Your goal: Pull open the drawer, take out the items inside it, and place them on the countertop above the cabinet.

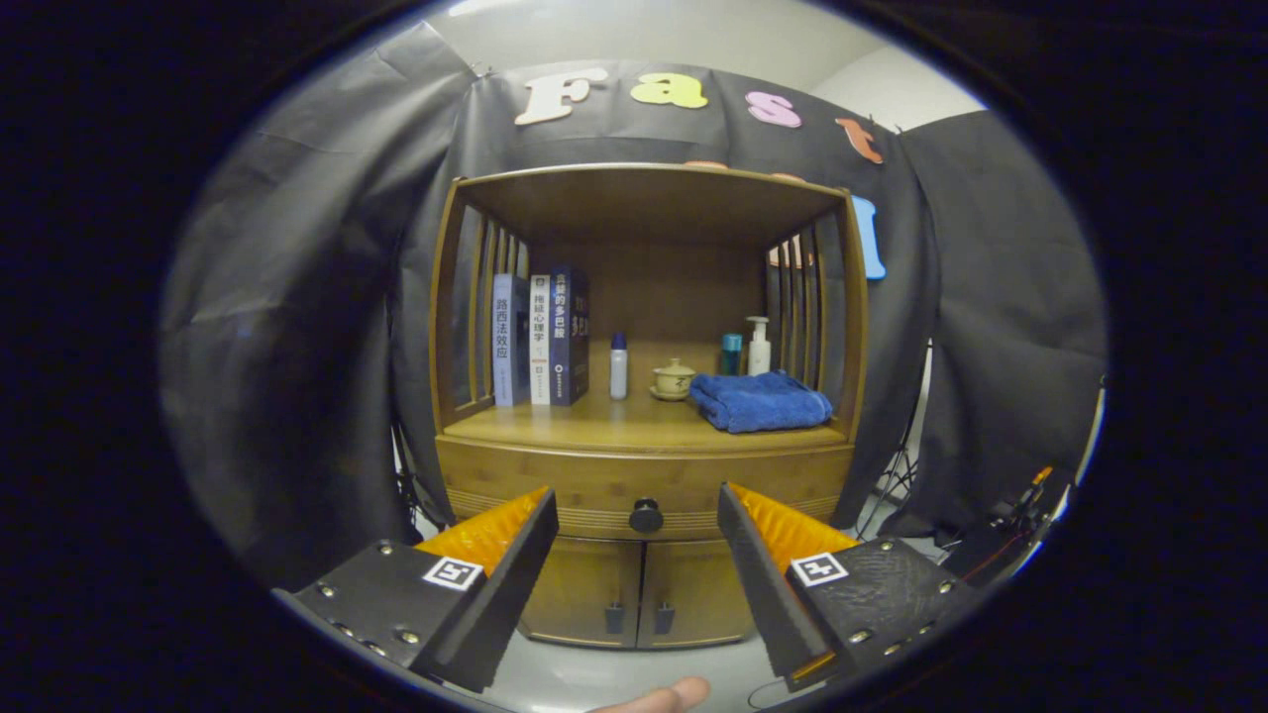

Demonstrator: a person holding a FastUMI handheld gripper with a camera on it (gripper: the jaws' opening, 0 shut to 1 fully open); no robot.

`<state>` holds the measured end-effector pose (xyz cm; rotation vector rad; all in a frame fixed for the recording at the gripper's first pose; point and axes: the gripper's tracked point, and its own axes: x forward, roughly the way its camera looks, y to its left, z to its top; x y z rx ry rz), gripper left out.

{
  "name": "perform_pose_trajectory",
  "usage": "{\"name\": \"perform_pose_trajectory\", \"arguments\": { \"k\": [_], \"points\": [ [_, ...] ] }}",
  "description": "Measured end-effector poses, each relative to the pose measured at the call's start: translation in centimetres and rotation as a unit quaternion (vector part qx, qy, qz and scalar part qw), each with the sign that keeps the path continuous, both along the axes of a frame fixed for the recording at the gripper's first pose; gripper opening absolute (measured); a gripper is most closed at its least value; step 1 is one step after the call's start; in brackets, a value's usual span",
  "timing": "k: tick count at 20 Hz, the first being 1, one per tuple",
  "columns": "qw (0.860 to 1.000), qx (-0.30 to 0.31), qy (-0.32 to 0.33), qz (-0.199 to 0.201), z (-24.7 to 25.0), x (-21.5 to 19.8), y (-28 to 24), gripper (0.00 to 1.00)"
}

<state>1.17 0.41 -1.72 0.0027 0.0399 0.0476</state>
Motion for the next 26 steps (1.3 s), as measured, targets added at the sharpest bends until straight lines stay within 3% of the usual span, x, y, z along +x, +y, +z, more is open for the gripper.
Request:
{"name": "perform_pose_trajectory", "arguments": {
  "k": [11,19,26],
  "points": [
    [1.0,0.007,-0.001,-0.015,-3.0,2.3,-0.2,0.97],
    [0.998,-0.039,-0.007,-0.052,-7.3,10.7,-3.0,0.97],
    [1.0,-0.008,0.007,-0.029,-11.1,17.6,-1.2,0.98]
  ]
}}
